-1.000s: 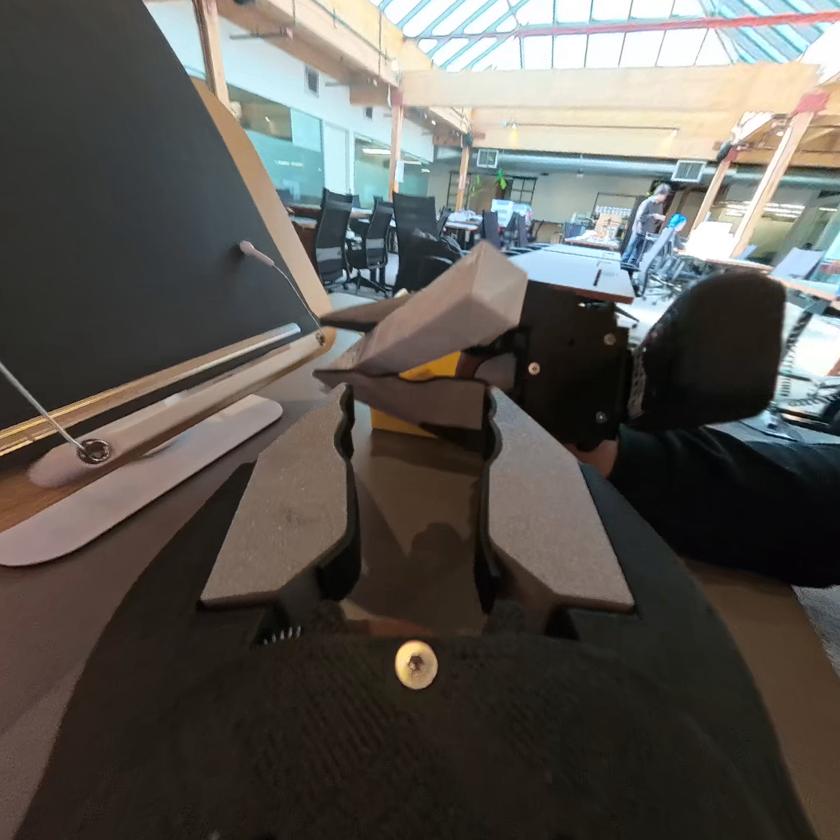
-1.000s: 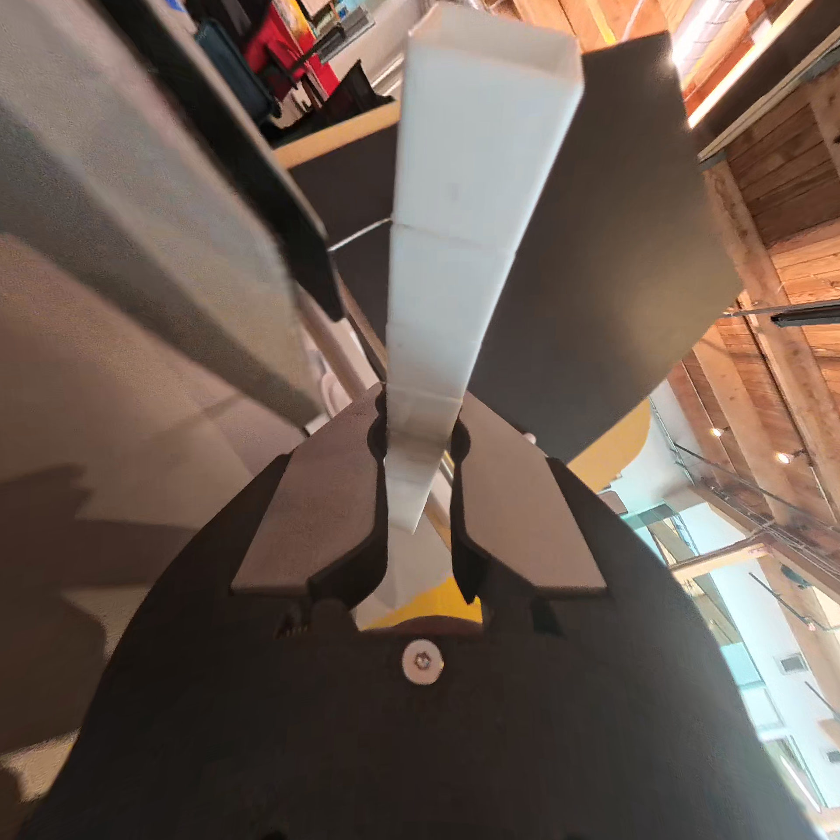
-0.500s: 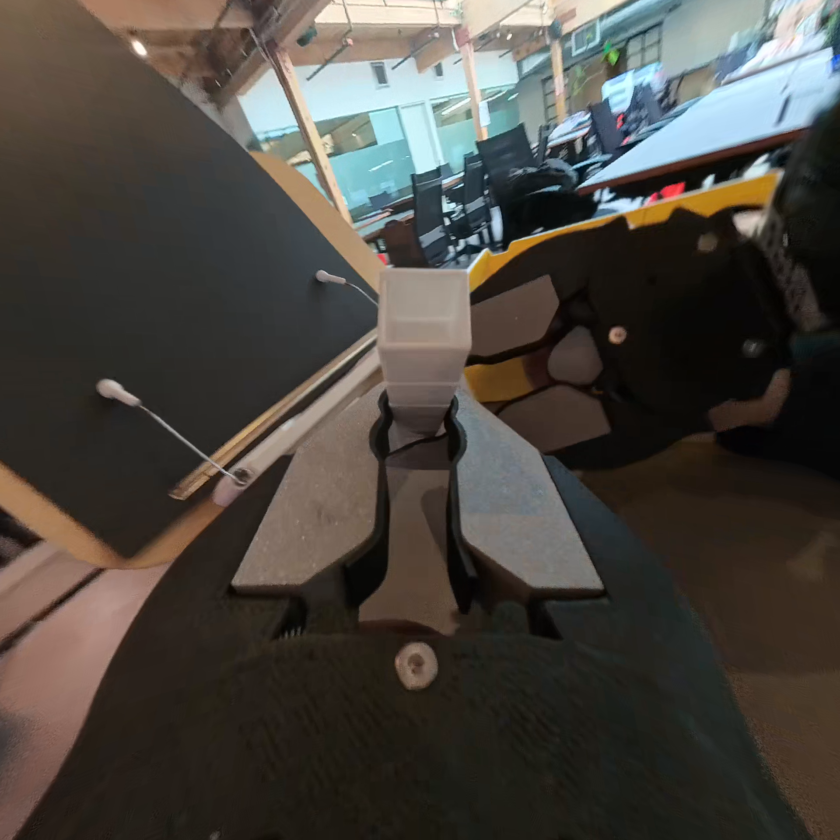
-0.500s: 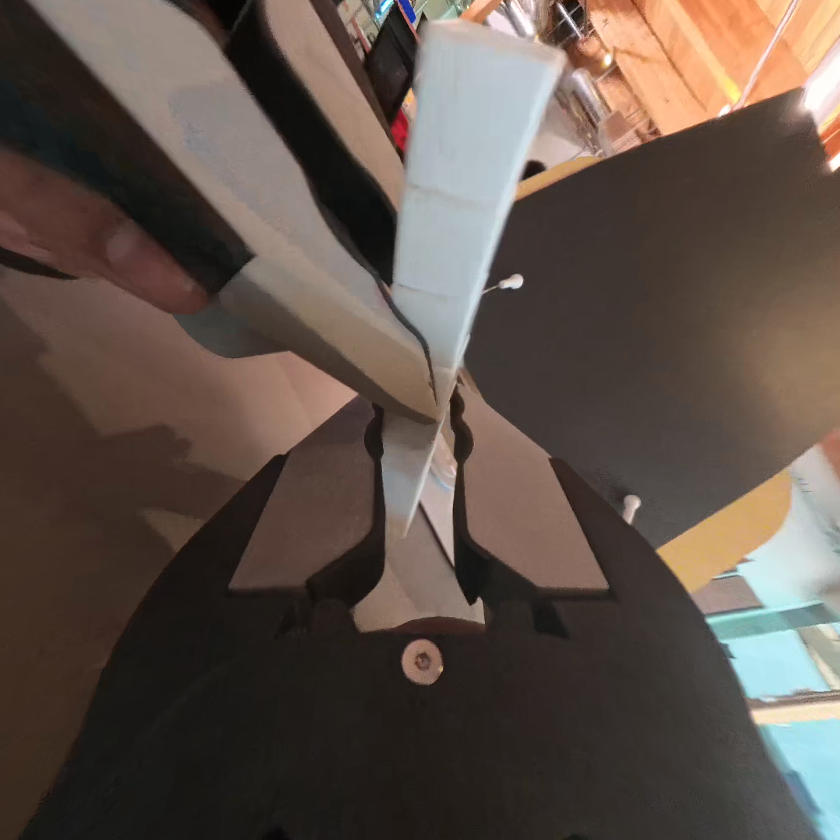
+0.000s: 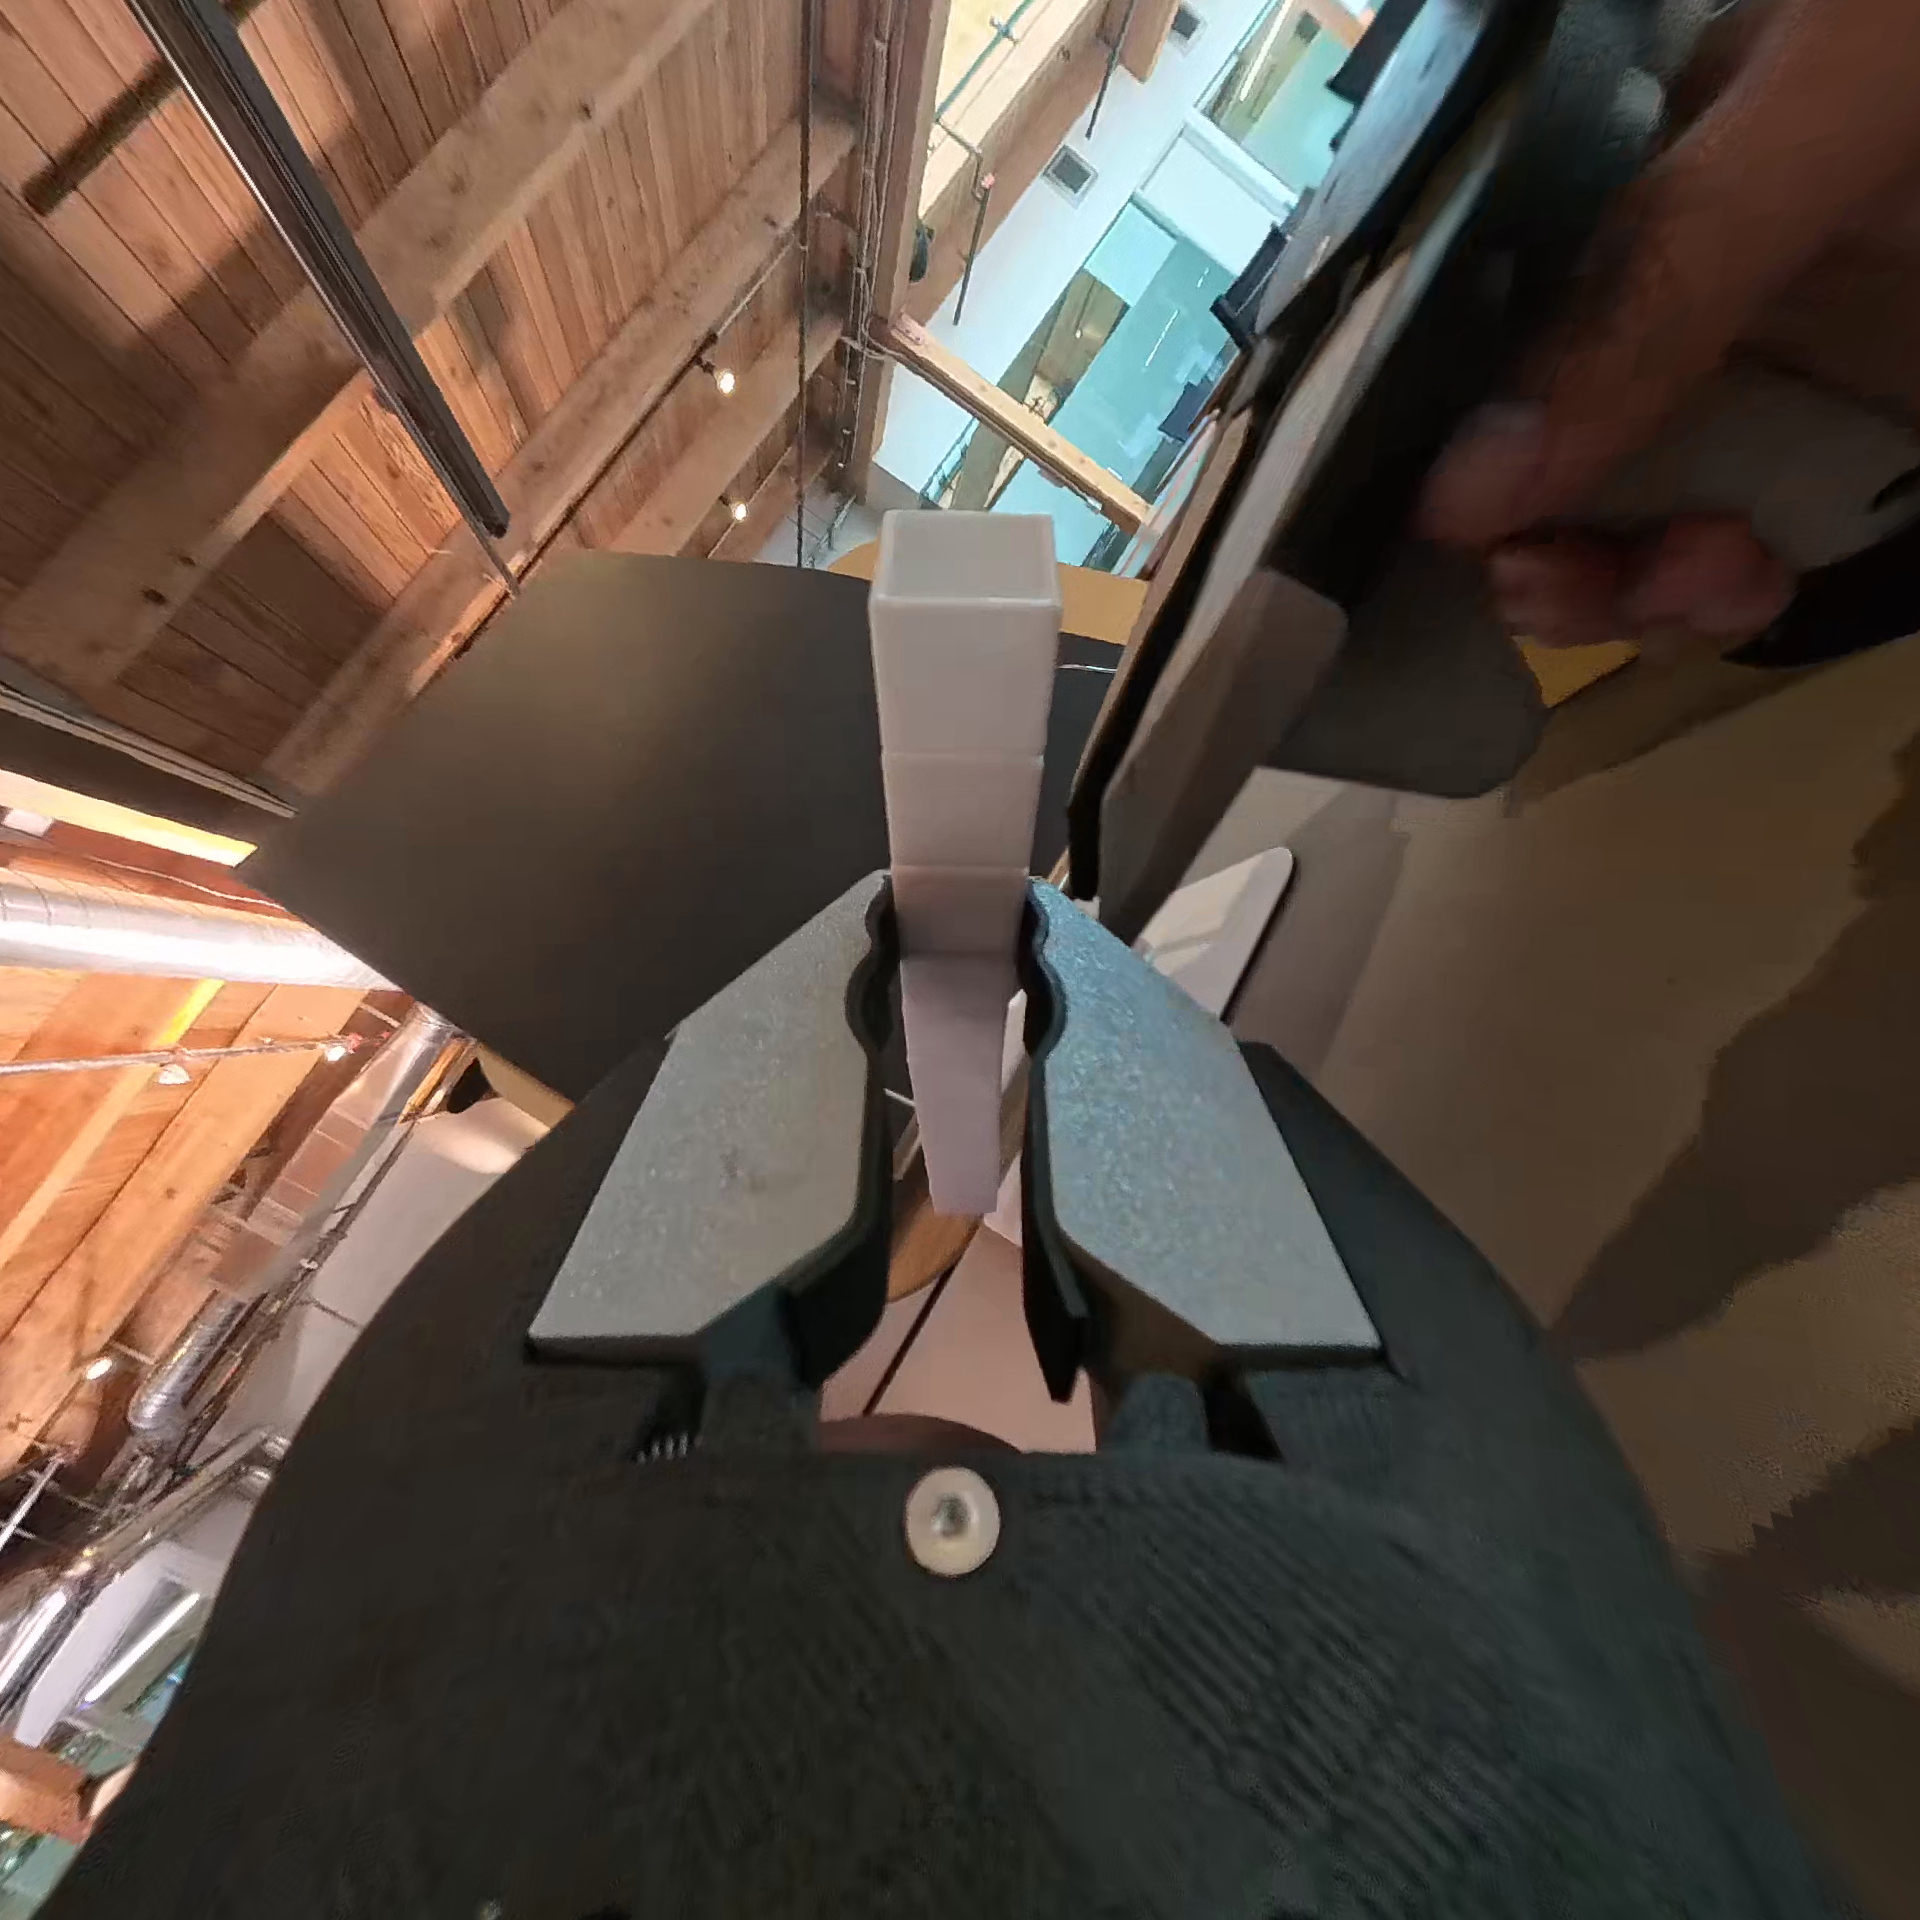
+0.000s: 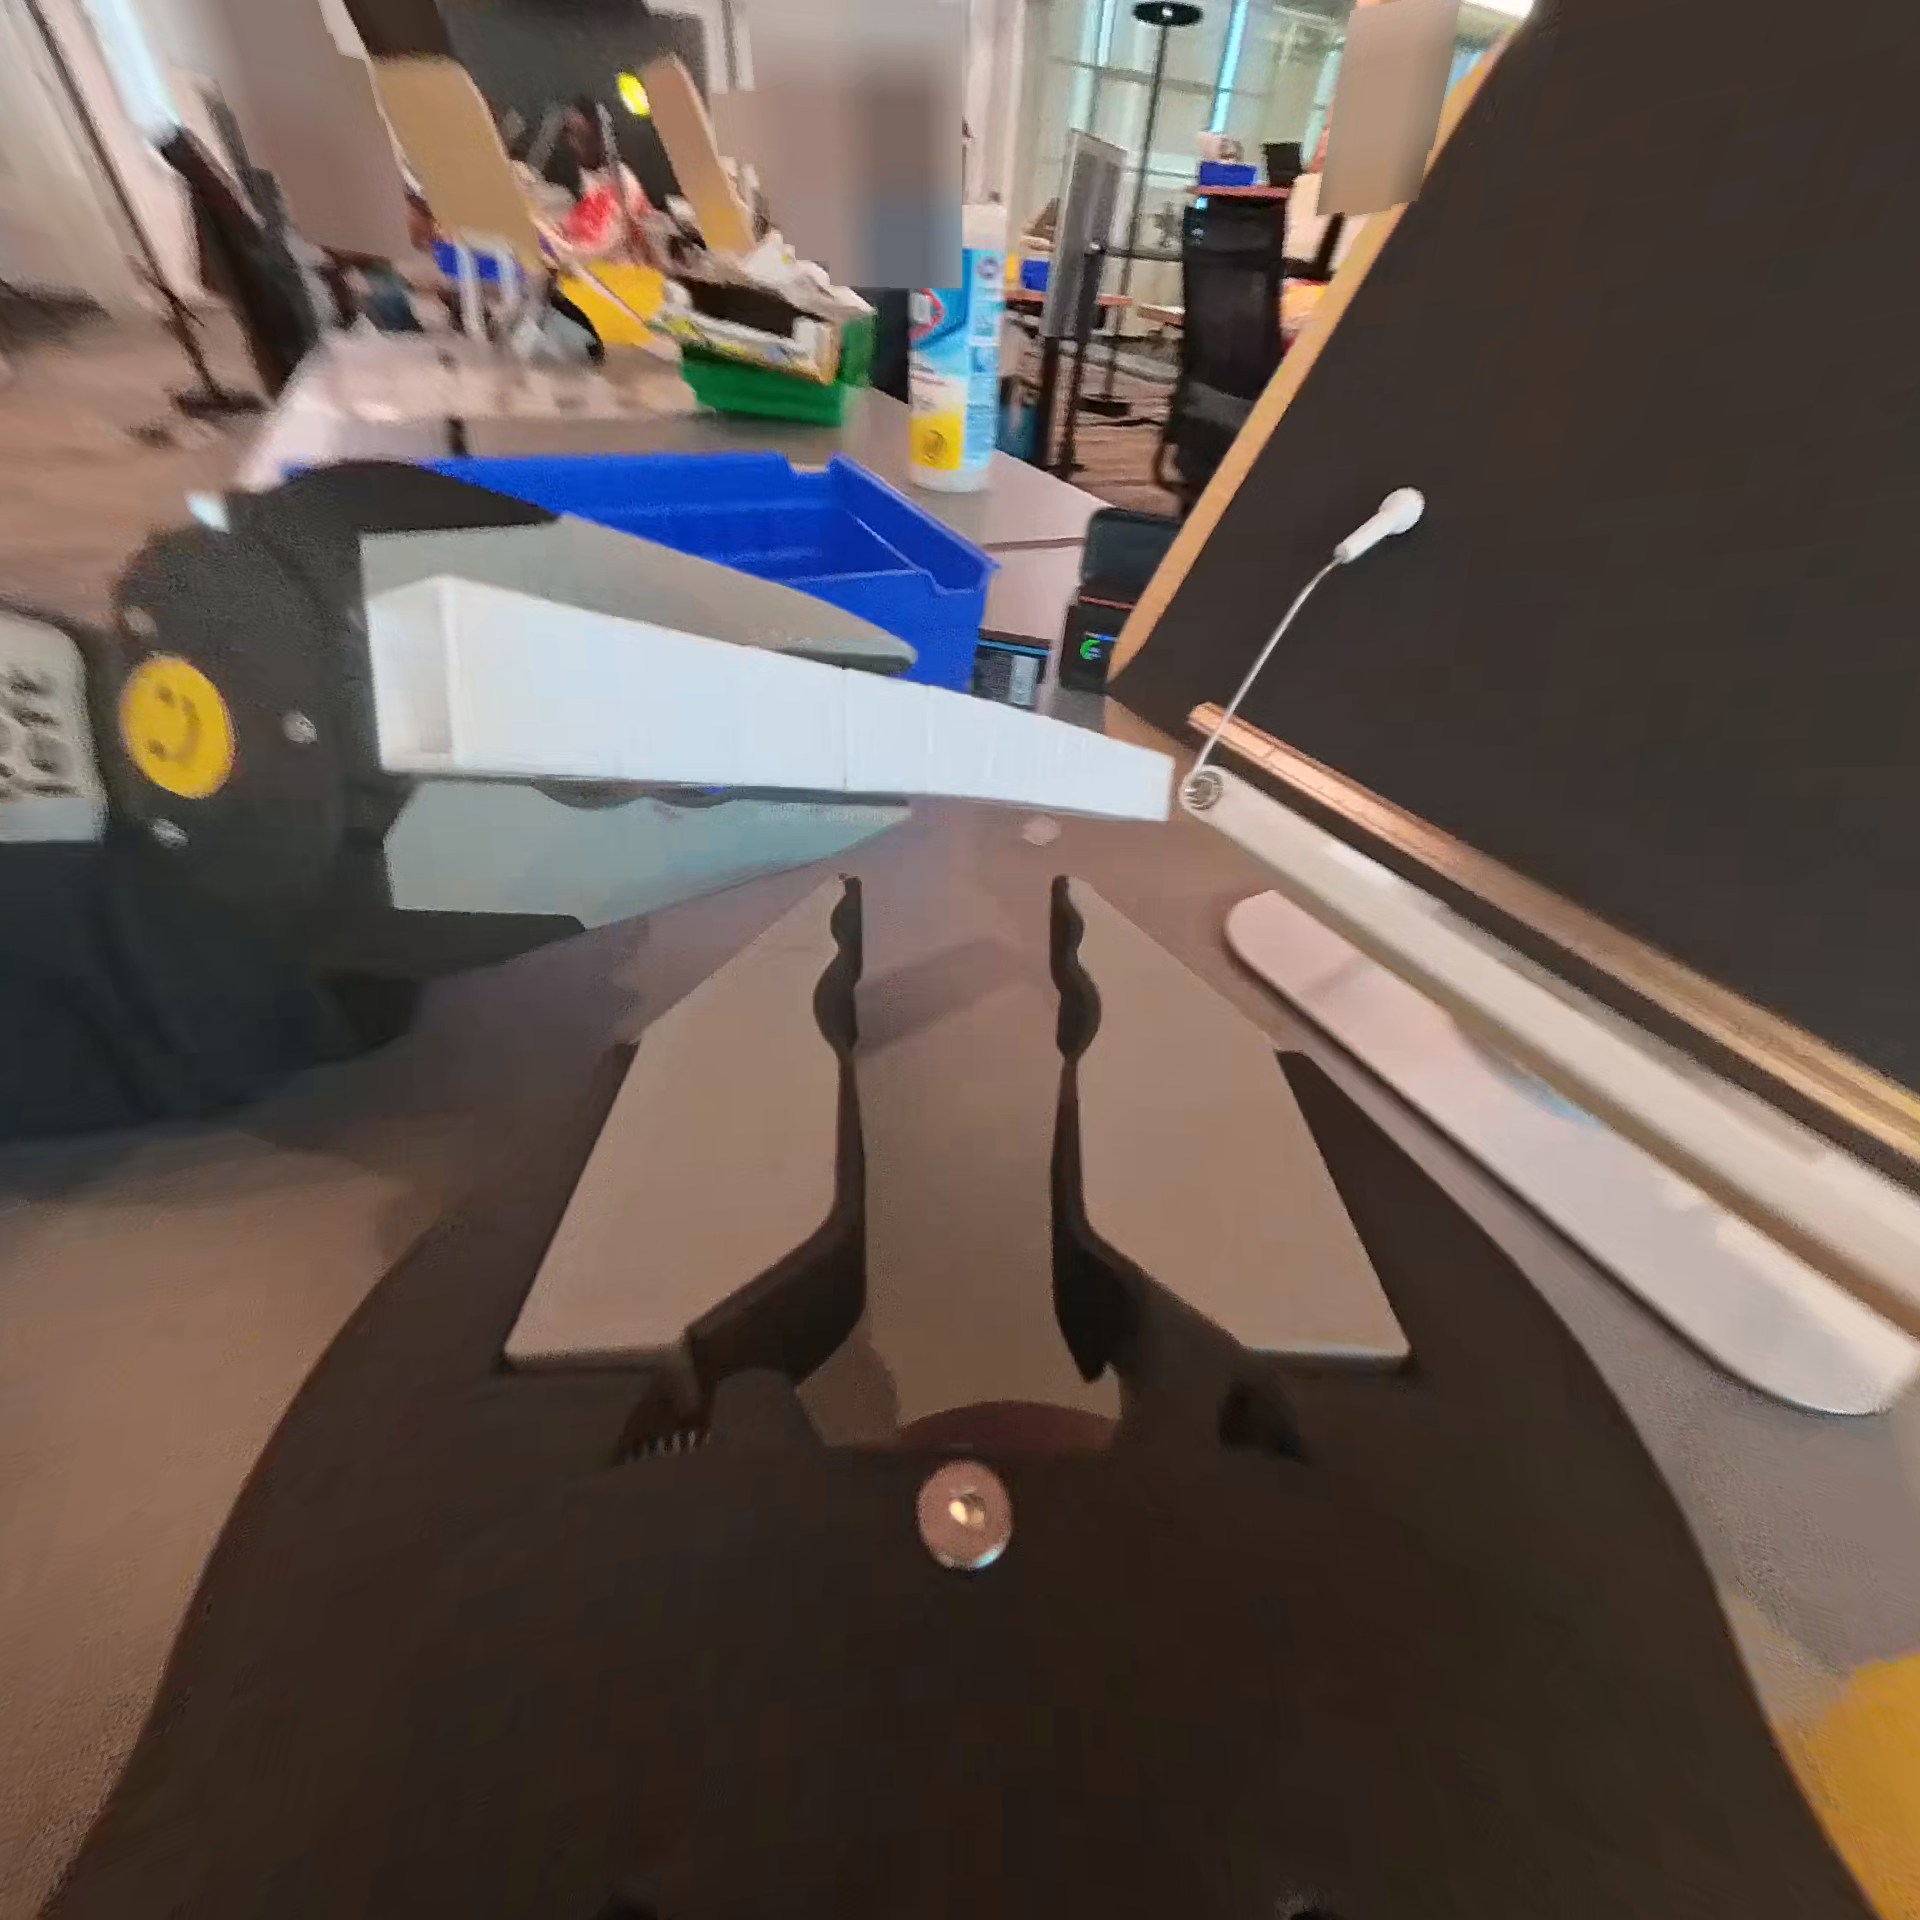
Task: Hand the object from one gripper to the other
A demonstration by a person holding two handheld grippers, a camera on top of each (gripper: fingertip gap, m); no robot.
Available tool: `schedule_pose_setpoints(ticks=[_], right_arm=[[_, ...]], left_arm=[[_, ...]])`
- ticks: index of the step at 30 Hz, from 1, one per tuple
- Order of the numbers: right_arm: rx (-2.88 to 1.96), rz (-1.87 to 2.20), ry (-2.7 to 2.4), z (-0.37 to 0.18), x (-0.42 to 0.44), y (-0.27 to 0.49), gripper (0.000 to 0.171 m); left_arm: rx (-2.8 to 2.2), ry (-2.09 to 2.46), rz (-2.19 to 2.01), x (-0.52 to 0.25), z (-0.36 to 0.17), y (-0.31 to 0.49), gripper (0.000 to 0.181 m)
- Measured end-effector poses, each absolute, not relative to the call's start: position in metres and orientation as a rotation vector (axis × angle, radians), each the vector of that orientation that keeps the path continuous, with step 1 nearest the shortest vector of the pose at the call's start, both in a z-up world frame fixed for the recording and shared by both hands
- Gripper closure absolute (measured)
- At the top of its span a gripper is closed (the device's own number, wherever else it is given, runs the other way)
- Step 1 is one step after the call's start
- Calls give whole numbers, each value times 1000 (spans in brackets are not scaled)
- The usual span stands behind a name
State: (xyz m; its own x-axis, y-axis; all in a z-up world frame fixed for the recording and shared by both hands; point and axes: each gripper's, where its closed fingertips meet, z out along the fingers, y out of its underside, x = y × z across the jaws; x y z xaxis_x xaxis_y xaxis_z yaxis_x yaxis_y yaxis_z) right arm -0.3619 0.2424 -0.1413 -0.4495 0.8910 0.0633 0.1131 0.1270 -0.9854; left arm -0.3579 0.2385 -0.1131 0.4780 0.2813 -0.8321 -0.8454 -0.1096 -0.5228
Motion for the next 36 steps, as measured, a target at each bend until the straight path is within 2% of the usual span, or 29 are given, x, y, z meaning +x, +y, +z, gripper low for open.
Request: schedule_pose_setpoints(ticks=[6,10,16,25,27,30,31,34,36], right_arm=[[-1194,1866,-1692,-135,-353,236,120],[-1331,2004,-1673,-139,-353,236,120],[-1381,2101,-1704,-135,-348,228,119],[-1432,1993,-1890,-160,-345,215,134],[-1387,2000,-1863,-152,-344,217,134],[-1328,1986,-1746,-137,-347,230,137],[-1313,1968,-1704,-133,-349,237,140],[-1284,1874,-1587,-126,-352,259,152],[-1263,1817,-1574,-124,-353,264,153]], left_arm=[[-1289,640,1039,-344,-113,226,162],[-1257,757,1079,-327,-124,222,162],[-1142,1027,1372,-303,-143,230,162],[-1157,1097,1386,-292,-159,236,162],[-1183,1016,1329,-293,-155,235,159],[-1297,774,1031,-301,-144,232,132],[-1344,685,912,-308,-140,230,128],[-1435,499,653,-333,-136,222,136],[-1446,414,503,-342,-132,217,141]])
